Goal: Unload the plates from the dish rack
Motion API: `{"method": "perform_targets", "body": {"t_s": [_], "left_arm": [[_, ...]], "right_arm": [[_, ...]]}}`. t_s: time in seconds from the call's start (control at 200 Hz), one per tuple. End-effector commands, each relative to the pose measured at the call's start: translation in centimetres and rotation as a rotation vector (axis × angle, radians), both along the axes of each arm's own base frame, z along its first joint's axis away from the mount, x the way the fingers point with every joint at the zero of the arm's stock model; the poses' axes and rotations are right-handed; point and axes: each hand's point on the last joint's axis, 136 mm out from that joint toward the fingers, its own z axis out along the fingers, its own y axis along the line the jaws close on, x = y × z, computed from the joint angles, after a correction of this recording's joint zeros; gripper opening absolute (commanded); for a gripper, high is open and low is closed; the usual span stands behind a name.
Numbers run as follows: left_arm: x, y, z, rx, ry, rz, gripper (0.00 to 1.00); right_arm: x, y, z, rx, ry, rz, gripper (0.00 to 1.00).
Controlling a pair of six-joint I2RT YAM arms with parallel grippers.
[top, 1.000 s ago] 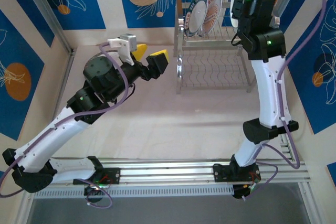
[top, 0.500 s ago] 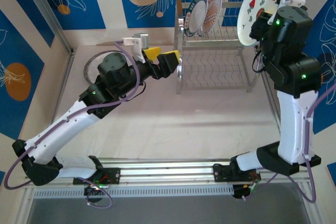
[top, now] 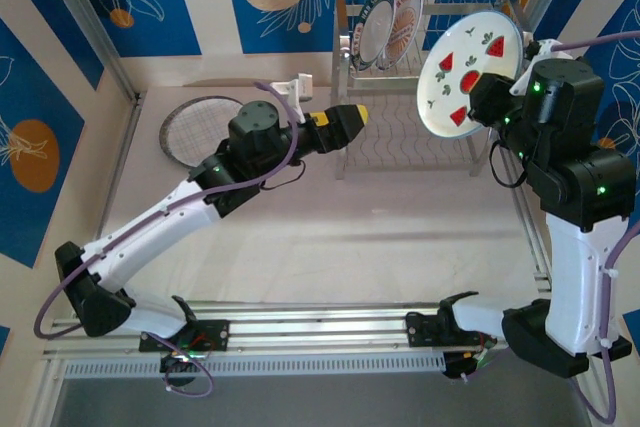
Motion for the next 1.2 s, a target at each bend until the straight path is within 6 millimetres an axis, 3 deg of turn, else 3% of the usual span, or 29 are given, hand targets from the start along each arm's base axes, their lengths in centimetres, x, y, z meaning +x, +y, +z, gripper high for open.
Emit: {"method": "perform_targets", "body": {"t_s": [0.0,0.18,0.465,0.65,0.9,1.195], "left_arm": [[-1.0,-1.6,-0.3,-0.074,0.099,-0.083,0.91],[-1.2,-3.4,-1.4,-0.127,0.202,-0.156,0.90],[-1.3,-4.9,-3.2,-0.113,0.298,-0.206,0.82],[-0.8,-4.9,-2.7,-0.150,0.299,-0.203,0.74],[0.1,-3.5,-2.3,-0.182,0.313,-0.188,0.64],[0.7,-3.2,-2.3,-0.233,0.335,-0.191,0.59]], "right_arm": [[-0.8,1.7,2.5,0.158,-0.097,0.084,0.00],[-0.7,3.7,0.6,0.233,-0.050,0.183,0.00],[-0.3,5.7,-0.7,0.317,-0.002,0.287,0.00],[0.5,7.2,-2.4,0.409,0.063,0.370,0.00],[0.8,7.6,-2.9,0.480,0.082,0.432,0.00],[1.3,8.9,-4.3,0.564,0.124,0.510,0.00]]}}
